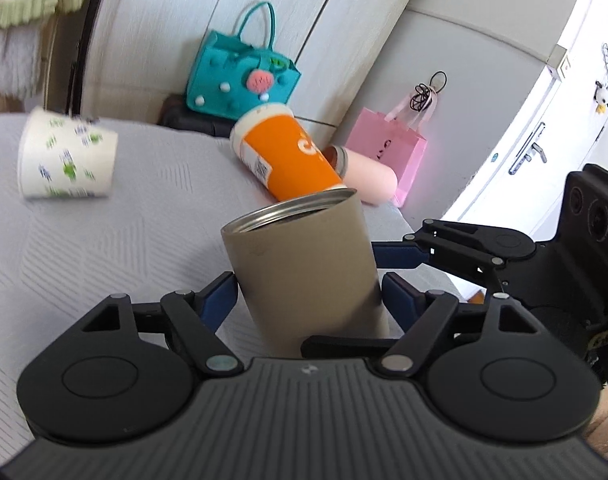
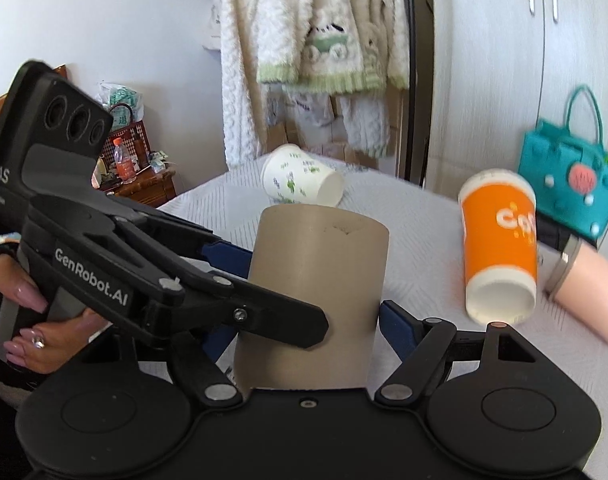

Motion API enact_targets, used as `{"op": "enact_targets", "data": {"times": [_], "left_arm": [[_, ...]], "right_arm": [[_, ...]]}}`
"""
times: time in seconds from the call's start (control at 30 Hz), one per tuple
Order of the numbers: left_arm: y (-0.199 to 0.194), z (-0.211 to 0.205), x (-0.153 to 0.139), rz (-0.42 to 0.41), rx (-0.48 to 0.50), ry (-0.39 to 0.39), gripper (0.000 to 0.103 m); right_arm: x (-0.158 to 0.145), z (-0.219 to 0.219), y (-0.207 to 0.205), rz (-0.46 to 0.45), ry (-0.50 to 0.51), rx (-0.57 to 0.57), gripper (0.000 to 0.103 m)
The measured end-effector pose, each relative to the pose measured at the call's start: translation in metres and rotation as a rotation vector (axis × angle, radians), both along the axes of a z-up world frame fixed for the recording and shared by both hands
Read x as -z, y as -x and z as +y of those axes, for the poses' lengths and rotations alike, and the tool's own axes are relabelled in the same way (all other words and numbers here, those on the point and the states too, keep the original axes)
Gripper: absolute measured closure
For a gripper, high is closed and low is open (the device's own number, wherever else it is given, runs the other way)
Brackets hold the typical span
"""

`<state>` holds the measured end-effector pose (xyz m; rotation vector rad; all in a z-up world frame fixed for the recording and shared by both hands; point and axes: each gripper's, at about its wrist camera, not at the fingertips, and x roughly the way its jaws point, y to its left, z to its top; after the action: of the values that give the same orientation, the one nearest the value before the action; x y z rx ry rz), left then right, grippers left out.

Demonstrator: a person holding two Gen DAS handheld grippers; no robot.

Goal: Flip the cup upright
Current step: 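Lower the upright tan cup onto the table and open the right gripper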

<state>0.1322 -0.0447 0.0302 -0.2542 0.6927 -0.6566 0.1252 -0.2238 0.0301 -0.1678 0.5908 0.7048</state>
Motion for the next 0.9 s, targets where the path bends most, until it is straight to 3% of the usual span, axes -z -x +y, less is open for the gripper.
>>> {"op": "enact_targets", "data": {"times": [0.17,0.47,0.8,0.9], "left_arm": [[-0.007,0.006,-0.006,-0.085,-0.019,-0.019,0.026],[-0.032,0.002,-0.008,-0.177,-0.034,-0.069,0.026],[-0.046,-0.007,-0.008,-0.279,-0.043,-0.122,0.026],[-0.046,-0.012,-0.005,-0.282,-0.042,-0.15,0.026]], "right_arm": [[0.003,0.013,-0.006,-0.106,0.046,0.011,0.023],[0.016,0.014,-0.033,-0.107,-0.054,0.09,0.025],[0.023,0.018,-0.044,-0.248,-0.024,0.109,0.025],[0.027,0.017,-0.044,-0.241,-0.019,0.116,0.025]]}}
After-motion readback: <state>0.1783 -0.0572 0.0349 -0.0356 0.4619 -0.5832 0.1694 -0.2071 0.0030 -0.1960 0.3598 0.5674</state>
